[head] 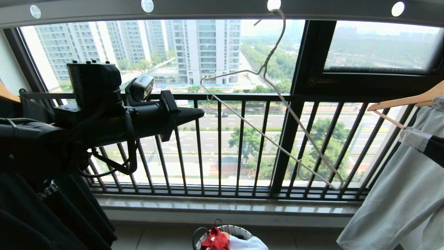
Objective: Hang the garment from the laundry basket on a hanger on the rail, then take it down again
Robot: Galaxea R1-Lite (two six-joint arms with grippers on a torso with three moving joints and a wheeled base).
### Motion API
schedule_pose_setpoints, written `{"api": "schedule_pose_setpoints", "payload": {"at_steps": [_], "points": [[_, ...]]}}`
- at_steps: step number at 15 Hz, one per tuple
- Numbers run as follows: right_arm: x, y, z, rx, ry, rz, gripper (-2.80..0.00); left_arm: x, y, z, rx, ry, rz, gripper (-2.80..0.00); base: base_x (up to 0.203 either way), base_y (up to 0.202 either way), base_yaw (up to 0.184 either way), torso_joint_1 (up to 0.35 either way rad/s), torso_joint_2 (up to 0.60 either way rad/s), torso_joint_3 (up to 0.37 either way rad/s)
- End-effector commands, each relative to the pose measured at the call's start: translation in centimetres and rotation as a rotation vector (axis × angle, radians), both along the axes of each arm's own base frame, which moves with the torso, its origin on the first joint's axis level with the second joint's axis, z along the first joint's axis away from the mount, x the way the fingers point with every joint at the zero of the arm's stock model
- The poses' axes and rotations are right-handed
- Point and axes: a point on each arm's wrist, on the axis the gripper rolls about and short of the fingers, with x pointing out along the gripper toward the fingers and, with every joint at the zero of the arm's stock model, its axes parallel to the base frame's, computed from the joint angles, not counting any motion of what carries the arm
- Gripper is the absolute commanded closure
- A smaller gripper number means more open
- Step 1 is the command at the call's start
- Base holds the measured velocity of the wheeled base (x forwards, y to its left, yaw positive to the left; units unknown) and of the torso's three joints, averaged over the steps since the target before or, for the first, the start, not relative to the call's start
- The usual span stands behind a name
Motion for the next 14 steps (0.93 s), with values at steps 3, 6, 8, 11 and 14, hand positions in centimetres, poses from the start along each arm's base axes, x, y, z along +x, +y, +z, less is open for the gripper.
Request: {"api": "schedule_pose_setpoints", "payload": {"at_steps": [3, 6, 8, 11, 14], "points": [[-5.0, -3.4, -0.1, 0.045, -0.067, -0.003, 0.00, -3.4, 0.9, -0.1, 0.057, -0.050, -0.024, 0.00, 0.000, 0.000, 0.000, 0.000, 0.00, 0.000], [-7.2, -5.0, -1.0, 0.042, -0.055, -0.076, 0.00, -7.6, 2.6, 0.9, 0.069, -0.092, -0.031, 0.00, 0.000, 0.000, 0.000, 0.000, 0.00, 0.000], [-8.1, -5.5, -1.3, 0.047, -0.062, -0.152, 0.00, -11.0, 4.0, 2.0, 0.072, -0.096, -0.034, 0.00, 0.000, 0.000, 0.000, 0.000, 0.00, 0.000], [-9.7, -6.0, -1.5, 0.085, -0.086, -0.301, 0.00, -17.6, 6.8, 3.2, 0.075, -0.111, -0.035, 0.00, 0.000, 0.000, 0.000, 0.000, 0.00, 0.000], [-11.4, -6.2, -2.4, 0.120, -0.062, -0.417, 0.00, -24.2, 9.9, 2.6, 0.060, -0.185, 0.022, 0.00, 0.000, 0.000, 0.000, 0.000, 0.00, 0.000]]}}
